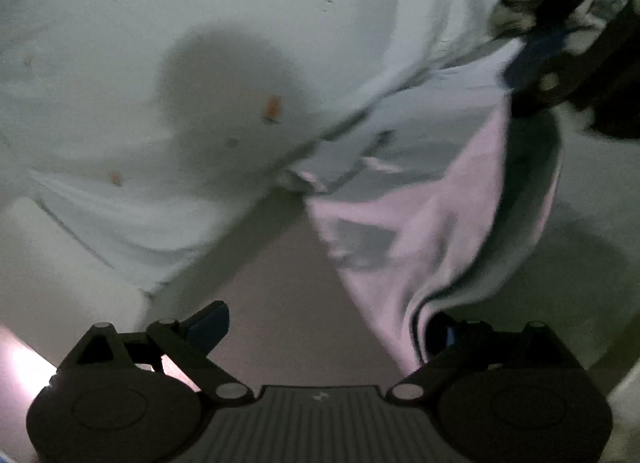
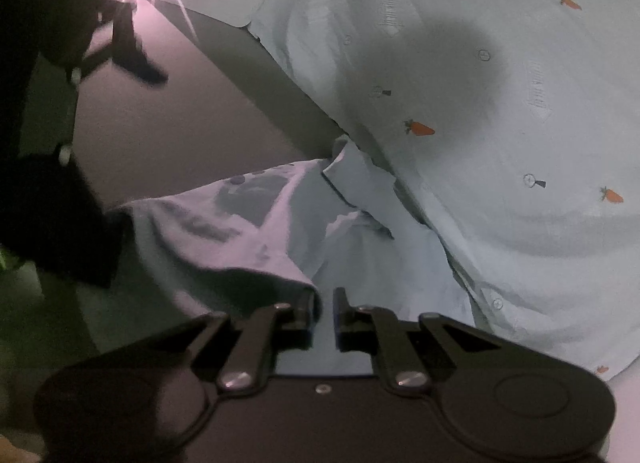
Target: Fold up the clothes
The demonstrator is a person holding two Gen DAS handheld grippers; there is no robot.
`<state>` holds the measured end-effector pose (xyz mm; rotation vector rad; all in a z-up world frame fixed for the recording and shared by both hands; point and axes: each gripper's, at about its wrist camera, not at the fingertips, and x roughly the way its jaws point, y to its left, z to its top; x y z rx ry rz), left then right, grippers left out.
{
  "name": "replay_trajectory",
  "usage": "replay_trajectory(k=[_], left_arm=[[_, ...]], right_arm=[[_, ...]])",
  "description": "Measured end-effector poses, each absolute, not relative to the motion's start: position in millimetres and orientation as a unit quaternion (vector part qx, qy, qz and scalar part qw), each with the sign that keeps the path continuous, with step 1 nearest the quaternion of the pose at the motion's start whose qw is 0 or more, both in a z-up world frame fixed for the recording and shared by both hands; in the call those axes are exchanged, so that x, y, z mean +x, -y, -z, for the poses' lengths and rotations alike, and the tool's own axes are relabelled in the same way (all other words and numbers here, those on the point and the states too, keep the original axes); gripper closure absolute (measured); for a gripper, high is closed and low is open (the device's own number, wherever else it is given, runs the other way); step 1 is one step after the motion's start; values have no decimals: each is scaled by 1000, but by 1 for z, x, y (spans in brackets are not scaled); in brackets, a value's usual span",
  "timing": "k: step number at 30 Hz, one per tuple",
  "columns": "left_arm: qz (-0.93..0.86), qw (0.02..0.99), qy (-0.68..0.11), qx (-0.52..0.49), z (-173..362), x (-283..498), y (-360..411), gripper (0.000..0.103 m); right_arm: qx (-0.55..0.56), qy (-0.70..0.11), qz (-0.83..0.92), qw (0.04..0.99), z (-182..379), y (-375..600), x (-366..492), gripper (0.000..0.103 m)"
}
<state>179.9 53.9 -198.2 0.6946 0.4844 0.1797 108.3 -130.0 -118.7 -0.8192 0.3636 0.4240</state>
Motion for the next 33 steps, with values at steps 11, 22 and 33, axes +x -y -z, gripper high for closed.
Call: replay_trajectory(k=[11, 22, 33], left_arm=[[-116, 902, -270, 317, 191, 168, -90, 5], [-89, 904, -298, 292, 206, 163, -101, 5], [-74, 913, -314, 252, 209, 172, -114, 5]], right_arm=[[-397, -215, -268, 851, 134, 115, 75, 98], [-351, -274, -281, 850, 147, 114, 74, 92], [-344, -249, -265, 866, 156, 91, 96, 102]])
